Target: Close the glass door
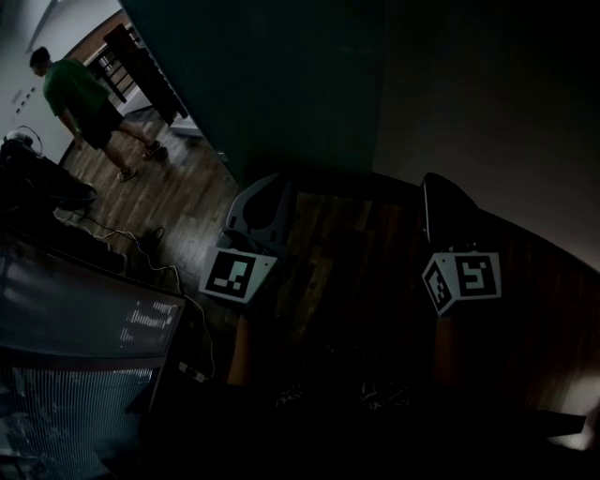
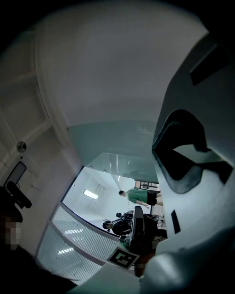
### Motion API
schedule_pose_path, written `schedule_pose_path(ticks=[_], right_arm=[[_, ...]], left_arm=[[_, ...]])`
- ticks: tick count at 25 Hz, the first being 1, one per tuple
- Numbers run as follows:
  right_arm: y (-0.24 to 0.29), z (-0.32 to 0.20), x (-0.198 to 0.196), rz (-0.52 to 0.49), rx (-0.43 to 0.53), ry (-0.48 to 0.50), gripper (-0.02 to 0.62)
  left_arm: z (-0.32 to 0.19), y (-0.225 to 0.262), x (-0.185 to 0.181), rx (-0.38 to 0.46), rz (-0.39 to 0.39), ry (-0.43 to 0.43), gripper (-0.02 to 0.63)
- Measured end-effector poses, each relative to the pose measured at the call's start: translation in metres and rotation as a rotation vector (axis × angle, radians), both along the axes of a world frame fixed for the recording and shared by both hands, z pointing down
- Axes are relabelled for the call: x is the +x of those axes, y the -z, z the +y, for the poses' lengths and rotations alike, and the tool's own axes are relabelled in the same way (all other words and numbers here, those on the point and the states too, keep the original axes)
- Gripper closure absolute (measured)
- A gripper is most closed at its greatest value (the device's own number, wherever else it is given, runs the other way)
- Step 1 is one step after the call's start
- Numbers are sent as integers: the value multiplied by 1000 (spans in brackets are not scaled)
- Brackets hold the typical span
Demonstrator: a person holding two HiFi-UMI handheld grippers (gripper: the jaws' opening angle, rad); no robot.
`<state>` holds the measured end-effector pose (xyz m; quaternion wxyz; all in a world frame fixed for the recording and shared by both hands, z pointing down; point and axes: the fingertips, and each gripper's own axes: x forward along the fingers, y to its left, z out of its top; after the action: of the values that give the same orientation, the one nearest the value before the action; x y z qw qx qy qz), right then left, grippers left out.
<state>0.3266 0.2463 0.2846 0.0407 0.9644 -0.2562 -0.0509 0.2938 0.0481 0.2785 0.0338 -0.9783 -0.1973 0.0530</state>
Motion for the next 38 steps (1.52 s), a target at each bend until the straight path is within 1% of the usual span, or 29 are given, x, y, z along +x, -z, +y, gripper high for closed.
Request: schedule_pose_path(ticks=[6, 10, 18, 21, 30, 38], right_arm=[[1, 5, 49, 5, -4, 20, 600], [2, 10, 71, -1, -9, 27, 600], [-9, 1, 115, -26, -22, 44, 600], [-9, -6, 137, -31, -16, 35, 600], [-14, -23, 218, -36, -16, -16, 600], [-16, -39, 270, -49, -10, -40, 600]], left_arm=[[2, 1, 45, -5, 7, 29, 615], [7, 5, 65, 2, 13, 40, 615], [-1, -6, 108, -9, -12, 56, 615], [-8, -6, 132, -8, -13, 49, 615], [-32, -8, 221, 0, -15, 11, 615], [-44, -11, 277, -6, -25, -31, 615]])
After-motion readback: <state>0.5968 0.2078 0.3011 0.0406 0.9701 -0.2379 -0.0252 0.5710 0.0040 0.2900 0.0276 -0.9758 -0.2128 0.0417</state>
